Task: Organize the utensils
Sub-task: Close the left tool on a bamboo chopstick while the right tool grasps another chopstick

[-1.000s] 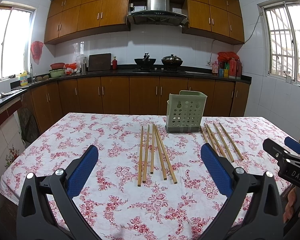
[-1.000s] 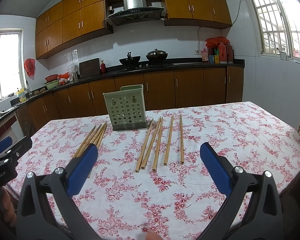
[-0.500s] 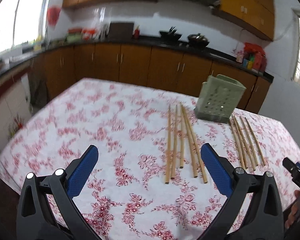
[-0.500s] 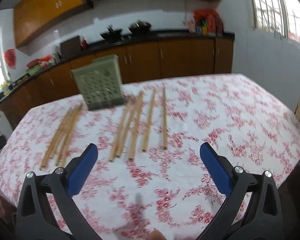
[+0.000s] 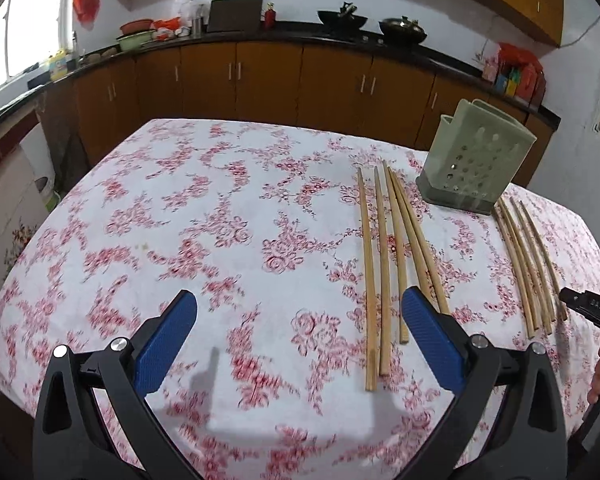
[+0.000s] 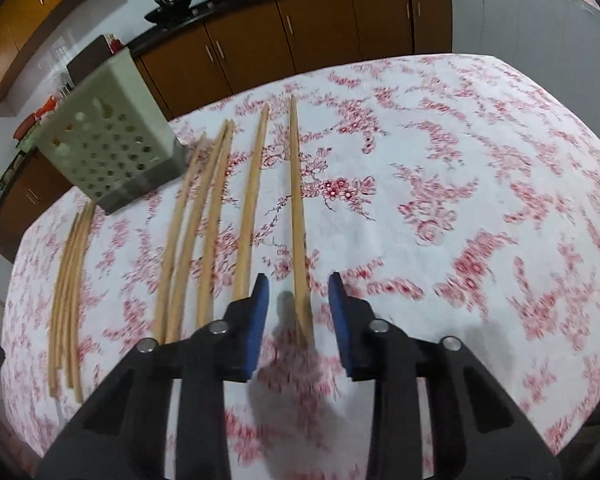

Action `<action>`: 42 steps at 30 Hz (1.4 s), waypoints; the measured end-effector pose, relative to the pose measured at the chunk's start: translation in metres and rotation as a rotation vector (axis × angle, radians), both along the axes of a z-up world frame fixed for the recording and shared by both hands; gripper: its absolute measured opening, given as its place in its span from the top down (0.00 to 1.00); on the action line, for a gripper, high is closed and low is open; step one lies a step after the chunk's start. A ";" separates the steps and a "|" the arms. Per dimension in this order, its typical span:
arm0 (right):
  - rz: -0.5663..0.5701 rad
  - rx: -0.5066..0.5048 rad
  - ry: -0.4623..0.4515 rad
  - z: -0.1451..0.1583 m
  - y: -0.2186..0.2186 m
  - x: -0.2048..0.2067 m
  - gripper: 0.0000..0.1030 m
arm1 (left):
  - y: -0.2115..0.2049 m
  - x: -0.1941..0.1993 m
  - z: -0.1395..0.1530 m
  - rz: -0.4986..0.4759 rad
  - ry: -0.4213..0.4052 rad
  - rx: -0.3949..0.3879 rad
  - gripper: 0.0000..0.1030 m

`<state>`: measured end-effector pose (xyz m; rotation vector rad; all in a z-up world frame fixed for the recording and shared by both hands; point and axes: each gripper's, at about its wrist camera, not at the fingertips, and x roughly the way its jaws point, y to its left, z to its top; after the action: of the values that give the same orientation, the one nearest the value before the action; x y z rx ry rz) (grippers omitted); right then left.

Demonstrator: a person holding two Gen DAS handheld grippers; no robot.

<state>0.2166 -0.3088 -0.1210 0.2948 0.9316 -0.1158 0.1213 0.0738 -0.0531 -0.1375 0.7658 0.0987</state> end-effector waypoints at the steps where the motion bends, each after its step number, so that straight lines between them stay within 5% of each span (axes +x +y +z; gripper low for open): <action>1: 0.003 -0.013 0.001 -0.002 0.001 0.004 0.73 | 0.000 0.004 -0.001 -0.009 0.008 0.001 0.03; 3: 0.011 -0.070 -0.006 -0.002 0.006 0.008 0.78 | -0.002 0.012 -0.003 -0.026 0.014 -0.001 0.10; 5: 0.007 -0.111 -0.009 -0.004 0.007 0.011 0.91 | -0.005 0.021 -0.007 -0.052 0.036 -0.008 0.31; 11: 0.000 -0.098 -0.025 -0.005 0.003 0.015 0.92 | -0.020 0.048 -0.021 -0.149 0.107 -0.044 0.63; 17: 0.009 -0.136 -0.035 -0.005 0.006 0.013 0.92 | -0.036 0.067 -0.028 -0.211 0.150 -0.027 0.81; 32: 0.026 -0.134 -0.032 -0.003 0.006 0.025 0.92 | -0.039 0.098 -0.042 -0.172 0.180 0.074 0.93; 42: 0.003 -0.135 -0.048 -0.005 -0.003 0.043 0.92 | -0.005 0.128 -0.041 -0.127 0.166 -0.039 0.93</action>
<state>0.2597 -0.3116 -0.1256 0.1704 0.8719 -0.1676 0.2496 0.0685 -0.0944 -0.1181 0.9399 -0.0253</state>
